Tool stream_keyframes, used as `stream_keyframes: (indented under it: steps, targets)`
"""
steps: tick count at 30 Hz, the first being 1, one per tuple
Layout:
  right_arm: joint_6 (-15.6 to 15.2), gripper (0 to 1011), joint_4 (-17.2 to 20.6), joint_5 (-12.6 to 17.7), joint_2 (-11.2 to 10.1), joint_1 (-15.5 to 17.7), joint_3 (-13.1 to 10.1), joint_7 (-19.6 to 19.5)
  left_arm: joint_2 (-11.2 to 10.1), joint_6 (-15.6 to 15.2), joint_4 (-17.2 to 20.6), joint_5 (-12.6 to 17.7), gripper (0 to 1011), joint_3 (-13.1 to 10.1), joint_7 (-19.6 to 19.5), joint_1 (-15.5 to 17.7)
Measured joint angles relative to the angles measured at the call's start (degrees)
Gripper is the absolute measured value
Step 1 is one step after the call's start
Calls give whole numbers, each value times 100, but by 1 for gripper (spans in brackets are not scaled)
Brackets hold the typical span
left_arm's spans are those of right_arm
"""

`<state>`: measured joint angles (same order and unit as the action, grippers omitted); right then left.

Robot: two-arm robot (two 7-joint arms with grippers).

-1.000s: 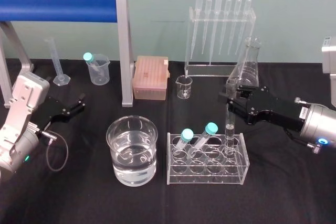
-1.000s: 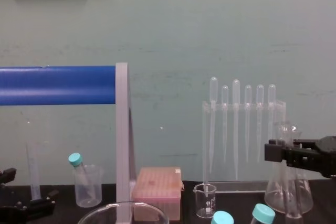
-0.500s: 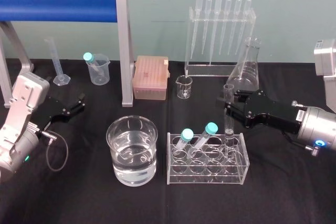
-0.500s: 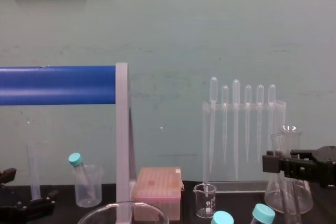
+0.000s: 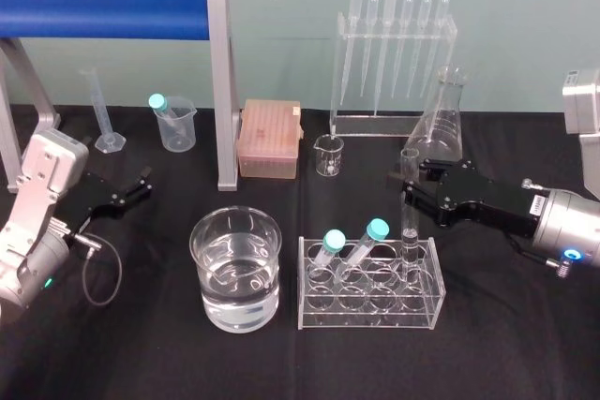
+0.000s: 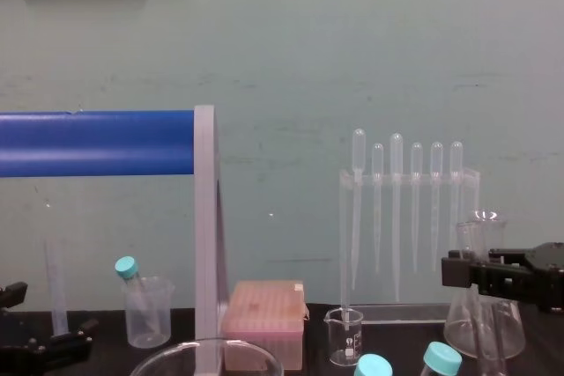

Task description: Hold the test tube with one hand and immerse one end into the beaker, then return it to the test tube rack.

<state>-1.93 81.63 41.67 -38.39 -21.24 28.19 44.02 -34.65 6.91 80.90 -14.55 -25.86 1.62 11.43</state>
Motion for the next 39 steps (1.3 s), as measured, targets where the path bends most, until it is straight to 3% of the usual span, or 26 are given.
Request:
stream_keyframes:
  steps: [5,16,28,34,39]
  targets:
    - [8,298,4,4,0,3,-2,1,0,0,0,0,1000,0,0,0]
    - [18,676,8,7,0,6,-7,1,0,0,0,0,1000,0,0,0]
    - [20,999,7,7,0,6,-8,1,0,0,0,0,1000,0,0,0]
    - [296,1000,200,-193,-4,-105,-67,-77,0,0,0,0,1000,0,0,0]
    - [715,1000,609,-384,-25,32,-456,-608,0,0,0,0,1000,0,0,0]
